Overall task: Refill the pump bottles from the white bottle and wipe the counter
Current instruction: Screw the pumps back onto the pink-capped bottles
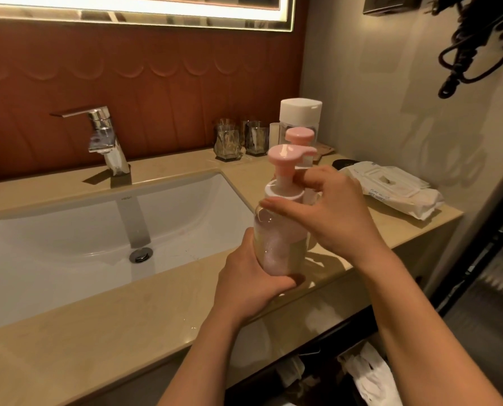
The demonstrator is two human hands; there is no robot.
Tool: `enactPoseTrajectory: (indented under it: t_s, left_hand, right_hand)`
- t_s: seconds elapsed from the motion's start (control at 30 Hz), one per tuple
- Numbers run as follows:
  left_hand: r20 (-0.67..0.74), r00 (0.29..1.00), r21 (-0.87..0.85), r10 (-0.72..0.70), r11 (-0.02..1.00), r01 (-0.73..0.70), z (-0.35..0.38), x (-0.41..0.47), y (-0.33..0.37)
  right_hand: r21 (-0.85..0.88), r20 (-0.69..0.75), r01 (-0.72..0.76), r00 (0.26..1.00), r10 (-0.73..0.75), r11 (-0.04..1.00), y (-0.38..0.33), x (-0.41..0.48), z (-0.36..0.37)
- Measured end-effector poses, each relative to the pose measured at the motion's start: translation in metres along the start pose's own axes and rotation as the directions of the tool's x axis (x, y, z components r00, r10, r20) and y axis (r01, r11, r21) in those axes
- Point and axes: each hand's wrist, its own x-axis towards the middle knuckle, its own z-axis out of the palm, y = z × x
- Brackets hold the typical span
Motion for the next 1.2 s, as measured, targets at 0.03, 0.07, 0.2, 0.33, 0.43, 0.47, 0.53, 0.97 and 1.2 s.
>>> enactPoseTrajectory:
  t_s: [0.03, 0.07, 0.2, 0.33, 0.43, 0.47, 0.53, 0.97, 1.2]
  left_hand:
    - [0.001, 1.0, -0.002, 0.0, 1.0, 0.0, 0.0, 0.0, 0.0]
    - [0.002, 1.0, -0.005, 0.002, 1.0, -0.002, 0.0, 0.0, -0.001]
    - [0.015, 1.0, -0.02, 0.011, 1.0, -0.01, 0.0, 0.001, -0.002]
    - [0.024, 1.0, -0.017, 0.015, 1.0, -0.015, 0.001, 0.002, -0.002]
    - [0.016, 1.0, -0.014, 0.011, 1.0, -0.011, 0.001, 0.003, -0.003]
    - [0.013, 1.0, -0.013, 0.01, 1.0, -0.01, 0.001, 0.003, -0.004]
    - [0.008, 1.0, -0.005, 0.009, 1.0, -0.009, 0.002, 0.003, -0.004]
    - [0.012, 1.0, 0.002, 0.011, 1.0, -0.011, 0.003, 0.004, -0.005]
    - [0.027, 1.0, -0.001, 0.006, 1.0, -0.006, 0.0, 0.004, -0.005]
  right_hand:
    - [-0.054, -0.063, 0.008, 0.998, -0.012, 0.999, -0.001, 0.0, 0.002]
    - [-0.115, -0.106, 0.008, 0.994, -0.02, 0.993, -0.001, 0.0, 0.004]
    - [-0.145, -0.128, -0.069, 0.991, 0.051, 0.987, -0.005, 0.006, 0.015]
    - [-0.226, 0.022, -0.073, 0.997, 0.08, 0.971, -0.002, 0.007, 0.02]
    - [-0.058, 0.14, -0.045, 0.989, 0.053, 0.997, 0.004, 0.003, 0.014]
    - [0.048, 0.186, -0.046, 0.982, 0.037, 0.998, 0.005, 0.0, 0.011]
    - [0.196, 0.284, -0.062, 0.959, 0.004, 0.979, 0.009, -0.003, 0.005]
    - [0.089, 0.064, -0.099, 0.994, 0.093, 0.991, -0.003, 0.008, 0.01]
    - [0.061, 0.138, -0.097, 0.986, 0.088, 0.993, -0.008, 0.011, 0.018]
